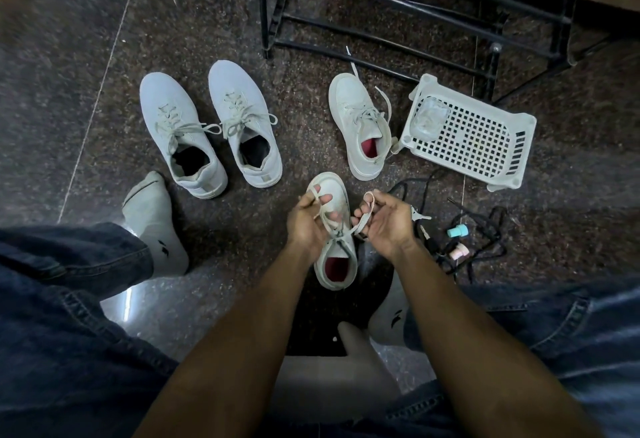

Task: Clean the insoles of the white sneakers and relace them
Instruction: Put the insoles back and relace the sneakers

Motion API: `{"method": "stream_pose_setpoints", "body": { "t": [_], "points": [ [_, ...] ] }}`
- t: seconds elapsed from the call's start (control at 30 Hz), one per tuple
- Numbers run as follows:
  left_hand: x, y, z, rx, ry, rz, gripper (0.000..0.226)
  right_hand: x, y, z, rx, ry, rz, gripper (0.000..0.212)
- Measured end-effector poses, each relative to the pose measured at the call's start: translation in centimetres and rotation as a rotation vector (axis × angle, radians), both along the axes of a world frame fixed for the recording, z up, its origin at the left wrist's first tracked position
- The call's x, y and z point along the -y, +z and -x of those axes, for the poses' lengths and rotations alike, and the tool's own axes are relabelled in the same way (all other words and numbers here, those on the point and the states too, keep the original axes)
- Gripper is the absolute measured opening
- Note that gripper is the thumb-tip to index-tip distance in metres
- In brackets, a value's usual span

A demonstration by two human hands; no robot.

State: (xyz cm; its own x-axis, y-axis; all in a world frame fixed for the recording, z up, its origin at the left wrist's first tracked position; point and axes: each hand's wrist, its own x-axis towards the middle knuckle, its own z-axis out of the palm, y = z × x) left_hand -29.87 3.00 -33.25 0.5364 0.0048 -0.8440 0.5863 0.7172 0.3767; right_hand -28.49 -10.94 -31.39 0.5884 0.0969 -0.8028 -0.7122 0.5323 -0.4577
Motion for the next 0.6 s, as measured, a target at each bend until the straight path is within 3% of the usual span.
{"method": "stream_pose_setpoints", "body": {
  "t": [0.23,0.33,0.4,0.47,0.53,0.6],
  "points": [
    [-0.4,-1.6,2.4,0.004,-0.373,-0.363,0.033,0.9,-1.3,0.2,-0.072,0.009,0.210,0.029],
    [0.1,-1.3,2.3,0.108,-0.558,-0.387,0.026,1.1,-2.0,0.7,-0.131,-0.025,0.266,0.031],
    [0.3,-1.2,2.6,0.286,-0.819,-0.449,0.060,0.6,-1.3,0.3,-0.134,-0.043,0.209,0.032],
    [0.4,-1.1,3.0,0.439,-1.239,-0.690,0.078,-0.3,0.0,-0.6,-0.154,-0.046,0.091,0.033],
    [0.7,-1.3,3.0,0.492,-1.368,-0.819,0.056,-1.0,1.1,-1.3,-0.150,-0.014,0.032,0.034],
    [0.9,-1.0,3.0,0.434,-1.141,-0.658,0.027,-1.2,1.6,-1.7,-0.127,0.023,0.039,0.029]
  ]
}}
